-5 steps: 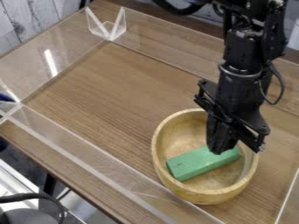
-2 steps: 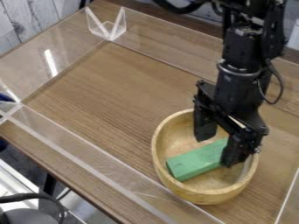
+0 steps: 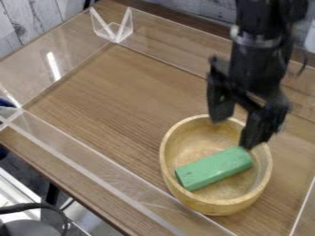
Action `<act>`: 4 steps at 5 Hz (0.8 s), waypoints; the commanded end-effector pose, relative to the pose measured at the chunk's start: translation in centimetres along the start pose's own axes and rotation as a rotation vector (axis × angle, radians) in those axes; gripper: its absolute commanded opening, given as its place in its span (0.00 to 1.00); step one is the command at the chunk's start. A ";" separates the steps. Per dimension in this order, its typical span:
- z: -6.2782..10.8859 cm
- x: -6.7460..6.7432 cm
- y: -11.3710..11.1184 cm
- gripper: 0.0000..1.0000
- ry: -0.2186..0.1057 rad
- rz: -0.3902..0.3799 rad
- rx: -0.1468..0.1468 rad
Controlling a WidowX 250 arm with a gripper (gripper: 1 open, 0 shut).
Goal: Put the green block in the brown bowl
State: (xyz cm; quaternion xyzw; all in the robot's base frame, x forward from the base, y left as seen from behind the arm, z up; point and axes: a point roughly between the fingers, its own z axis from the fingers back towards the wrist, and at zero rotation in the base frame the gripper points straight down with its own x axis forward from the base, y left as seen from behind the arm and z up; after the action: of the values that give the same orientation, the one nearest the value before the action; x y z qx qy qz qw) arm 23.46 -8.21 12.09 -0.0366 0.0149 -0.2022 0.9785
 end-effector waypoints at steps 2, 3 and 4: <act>2.4 0.9 0.5 1.00 -0.085 0.018 0.022; 2.1 1.0 0.5 1.00 -0.077 0.017 0.016; 1.7 1.1 0.5 1.00 -0.069 0.017 0.010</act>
State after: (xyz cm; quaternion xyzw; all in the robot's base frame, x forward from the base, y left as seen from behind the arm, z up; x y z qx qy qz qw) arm 24.31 -8.04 12.92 -0.0366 -0.0014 -0.1937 0.9804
